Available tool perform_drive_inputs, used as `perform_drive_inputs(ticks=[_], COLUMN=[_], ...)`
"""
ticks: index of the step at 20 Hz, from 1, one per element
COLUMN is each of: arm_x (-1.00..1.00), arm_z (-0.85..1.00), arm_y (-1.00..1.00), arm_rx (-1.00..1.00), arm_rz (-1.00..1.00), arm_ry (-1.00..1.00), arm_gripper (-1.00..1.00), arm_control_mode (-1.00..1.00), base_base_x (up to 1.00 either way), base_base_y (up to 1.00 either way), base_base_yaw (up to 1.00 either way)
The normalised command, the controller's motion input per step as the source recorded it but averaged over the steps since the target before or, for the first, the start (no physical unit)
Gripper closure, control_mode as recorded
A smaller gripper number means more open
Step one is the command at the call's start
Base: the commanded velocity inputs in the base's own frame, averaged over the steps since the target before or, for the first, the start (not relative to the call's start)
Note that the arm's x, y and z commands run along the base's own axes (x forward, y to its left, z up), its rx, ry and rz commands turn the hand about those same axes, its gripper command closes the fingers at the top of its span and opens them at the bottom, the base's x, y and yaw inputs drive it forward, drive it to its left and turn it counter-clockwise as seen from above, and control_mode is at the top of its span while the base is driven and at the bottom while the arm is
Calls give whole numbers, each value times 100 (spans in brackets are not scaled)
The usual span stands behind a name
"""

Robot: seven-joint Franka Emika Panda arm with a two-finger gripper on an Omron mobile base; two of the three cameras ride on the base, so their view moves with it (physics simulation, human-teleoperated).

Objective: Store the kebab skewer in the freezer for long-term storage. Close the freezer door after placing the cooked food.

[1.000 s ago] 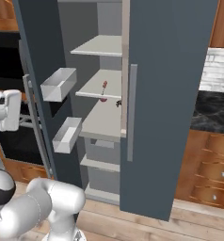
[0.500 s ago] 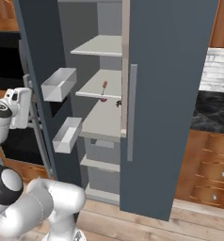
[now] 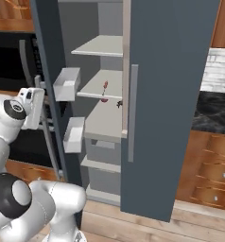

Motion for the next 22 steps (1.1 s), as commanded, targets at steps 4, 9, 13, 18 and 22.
perform_drive_inputs(ticks=[4,9,13,18,22], arm_x=[38,56,65,78,77], arm_z=[-5,-2,0,0,0], arm_y=[-100,-100,-100,-100,-98], arm_rx=[6,6,11,15,18], arm_rz=[0,0,0,0,0], arm_ry=[0,0,1,13,21], arm_gripper=[-100,-100,-100,-100,-100], arm_control_mode=[-100,-100,-100,-100,-100], base_base_x=[0,0,0,0,0], base_base_y=[0,0,0,0,0], base_base_yaw=[0,0,0,0,0])
